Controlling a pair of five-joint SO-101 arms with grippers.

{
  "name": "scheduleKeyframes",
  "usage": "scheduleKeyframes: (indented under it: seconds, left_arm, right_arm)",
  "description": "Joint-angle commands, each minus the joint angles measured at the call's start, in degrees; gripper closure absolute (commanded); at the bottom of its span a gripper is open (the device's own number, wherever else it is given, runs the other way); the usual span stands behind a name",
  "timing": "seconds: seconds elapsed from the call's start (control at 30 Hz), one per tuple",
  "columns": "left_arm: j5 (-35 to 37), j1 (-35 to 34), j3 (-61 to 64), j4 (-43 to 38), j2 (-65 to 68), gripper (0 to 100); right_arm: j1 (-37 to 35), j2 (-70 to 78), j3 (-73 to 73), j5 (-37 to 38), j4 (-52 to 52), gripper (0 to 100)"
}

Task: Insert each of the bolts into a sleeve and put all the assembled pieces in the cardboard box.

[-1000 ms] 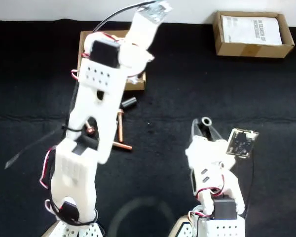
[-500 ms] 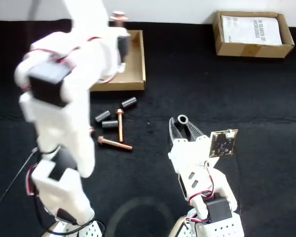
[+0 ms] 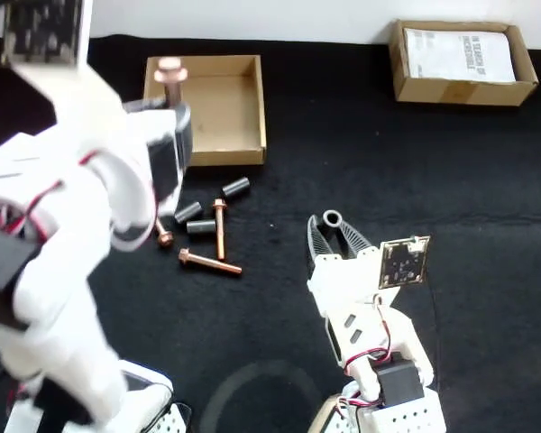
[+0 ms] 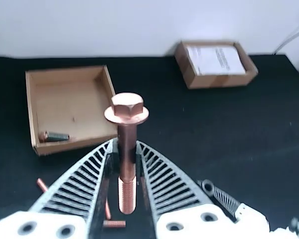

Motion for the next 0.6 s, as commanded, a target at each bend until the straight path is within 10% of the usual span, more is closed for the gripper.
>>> scheduleKeyframes:
  seconds: [0.0, 0.57]
  left_arm:
    - [0.2, 0.6, 10.2, -3.3, -6.6, 99]
    - [0.2, 2.8, 58.8, -50.4, -15.8, 99]
  right_arm:
    - [-0.5, -0.5, -0.3, 0.9, -1.2, 99.2]
    - [-11.6, -0.5, -0.2, 1.0, -1.3, 99.2]
